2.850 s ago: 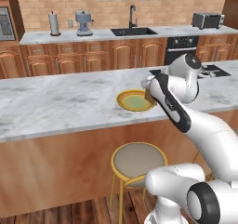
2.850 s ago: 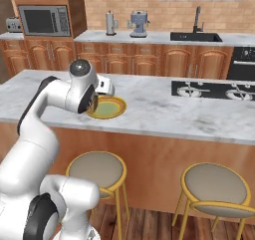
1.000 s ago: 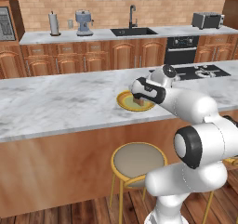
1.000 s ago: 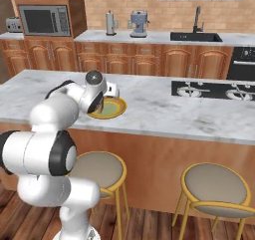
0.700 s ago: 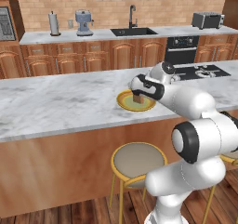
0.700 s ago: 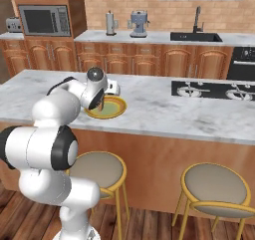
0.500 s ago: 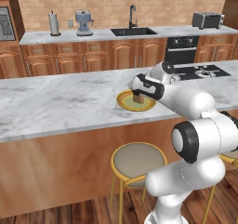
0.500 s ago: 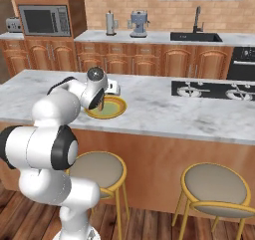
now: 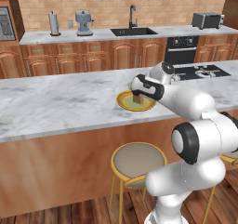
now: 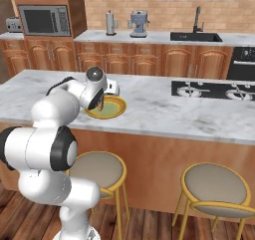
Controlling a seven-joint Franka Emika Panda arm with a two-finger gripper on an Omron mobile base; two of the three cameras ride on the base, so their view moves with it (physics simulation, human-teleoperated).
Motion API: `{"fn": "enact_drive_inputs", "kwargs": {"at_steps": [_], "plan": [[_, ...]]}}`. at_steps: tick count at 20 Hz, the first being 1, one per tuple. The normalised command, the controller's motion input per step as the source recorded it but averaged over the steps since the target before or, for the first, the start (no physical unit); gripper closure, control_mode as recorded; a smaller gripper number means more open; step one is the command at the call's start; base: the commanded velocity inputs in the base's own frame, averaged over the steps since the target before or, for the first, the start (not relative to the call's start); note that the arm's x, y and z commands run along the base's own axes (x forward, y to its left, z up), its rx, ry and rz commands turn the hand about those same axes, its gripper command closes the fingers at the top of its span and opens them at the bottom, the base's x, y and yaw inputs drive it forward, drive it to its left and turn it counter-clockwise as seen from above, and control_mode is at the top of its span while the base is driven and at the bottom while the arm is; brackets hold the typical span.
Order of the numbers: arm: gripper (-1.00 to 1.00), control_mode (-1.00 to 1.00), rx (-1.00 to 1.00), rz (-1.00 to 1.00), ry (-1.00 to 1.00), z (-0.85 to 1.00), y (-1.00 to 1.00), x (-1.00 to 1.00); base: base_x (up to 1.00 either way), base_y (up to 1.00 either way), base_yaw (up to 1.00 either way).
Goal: Start the toaster. Once the lever pops up, take the bread to the plate on the dining counter.
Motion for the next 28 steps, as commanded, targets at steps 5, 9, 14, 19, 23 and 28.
{"fn": "enact_drive_inputs", "kwargs": {"at_steps": [5,9,14,19,23,28], "plan": [[1.0,-1.0,0.0,0.0,0.0,-0.12,0.07,-0.08,0.0,0.0,0.0],[1.0,-1.0,0.0,0.0,0.0,-0.18,0.1,-0.08,0.0,0.0,0.0],[1.0,-1.0,0.0,0.0,0.0,-0.22,0.12,-0.03,0.0,0.0,0.0],[1.0,-1.0,0.0,0.0,0.0,-0.16,0.1,0.0,0.0,0.0,0.0],[-1.0,-1.0,0.0,0.0,0.0,-0.04,0.06,0.0,0.0,0.0,0.0],[-1.0,-1.0,0.0,0.0,0.0,0.0,0.0,0.0,0.0,0.0,0.0]]}}
